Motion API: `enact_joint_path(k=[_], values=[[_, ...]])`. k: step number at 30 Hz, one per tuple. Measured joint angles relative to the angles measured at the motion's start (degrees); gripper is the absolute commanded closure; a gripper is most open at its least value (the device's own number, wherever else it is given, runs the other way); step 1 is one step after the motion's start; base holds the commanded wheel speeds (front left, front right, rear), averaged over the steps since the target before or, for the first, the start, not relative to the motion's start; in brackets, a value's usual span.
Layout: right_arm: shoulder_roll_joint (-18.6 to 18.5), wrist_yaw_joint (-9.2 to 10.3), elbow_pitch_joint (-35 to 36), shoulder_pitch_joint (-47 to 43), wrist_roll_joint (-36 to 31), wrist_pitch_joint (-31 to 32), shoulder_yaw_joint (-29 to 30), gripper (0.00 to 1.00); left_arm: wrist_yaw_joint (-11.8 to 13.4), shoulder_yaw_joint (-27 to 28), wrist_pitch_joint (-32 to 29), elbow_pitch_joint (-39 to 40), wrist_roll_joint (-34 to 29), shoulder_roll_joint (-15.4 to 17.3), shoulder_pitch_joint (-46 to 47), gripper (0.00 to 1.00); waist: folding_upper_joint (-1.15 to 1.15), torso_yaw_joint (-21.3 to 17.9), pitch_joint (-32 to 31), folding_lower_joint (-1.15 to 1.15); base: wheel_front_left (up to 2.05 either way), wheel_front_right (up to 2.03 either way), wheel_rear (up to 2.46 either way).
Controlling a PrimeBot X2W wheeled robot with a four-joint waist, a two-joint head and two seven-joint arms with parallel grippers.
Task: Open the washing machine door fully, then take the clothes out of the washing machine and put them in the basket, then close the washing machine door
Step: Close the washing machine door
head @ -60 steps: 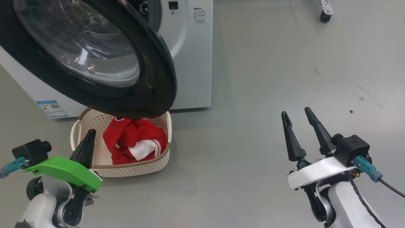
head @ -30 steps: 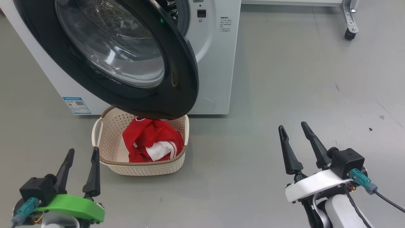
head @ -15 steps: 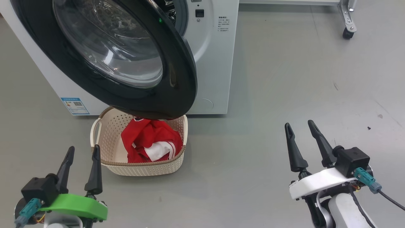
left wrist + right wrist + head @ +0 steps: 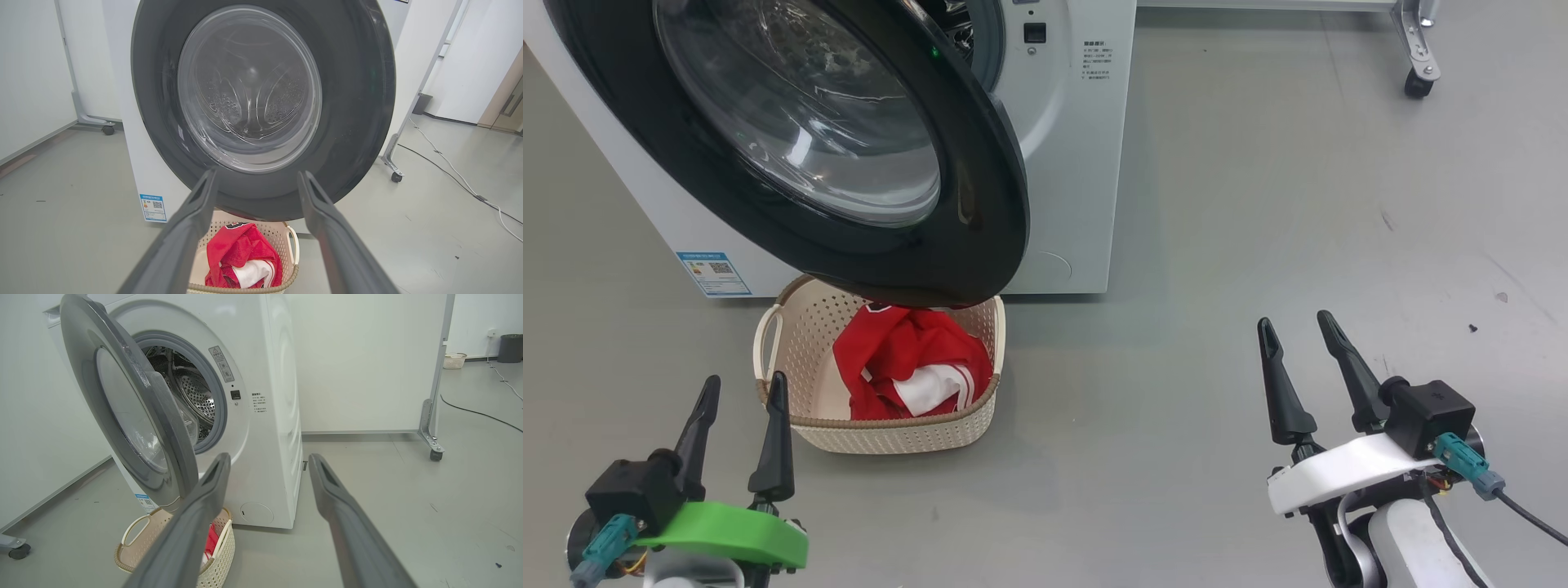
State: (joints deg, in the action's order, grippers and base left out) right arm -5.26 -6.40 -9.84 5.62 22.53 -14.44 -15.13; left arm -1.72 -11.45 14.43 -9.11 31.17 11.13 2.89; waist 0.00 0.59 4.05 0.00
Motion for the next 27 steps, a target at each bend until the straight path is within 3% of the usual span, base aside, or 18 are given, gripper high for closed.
enact_joint_path(k=[27], values=[[0.8,-0.08,-0.1,0.0,-0.5,0.0,0.0,0.0,-0.6,1.0,0.0,0.3,-2.5,-1.3,-0.8,0.0,0.0,0.0,0.2,0.0,0.0,0.0,0.0]])
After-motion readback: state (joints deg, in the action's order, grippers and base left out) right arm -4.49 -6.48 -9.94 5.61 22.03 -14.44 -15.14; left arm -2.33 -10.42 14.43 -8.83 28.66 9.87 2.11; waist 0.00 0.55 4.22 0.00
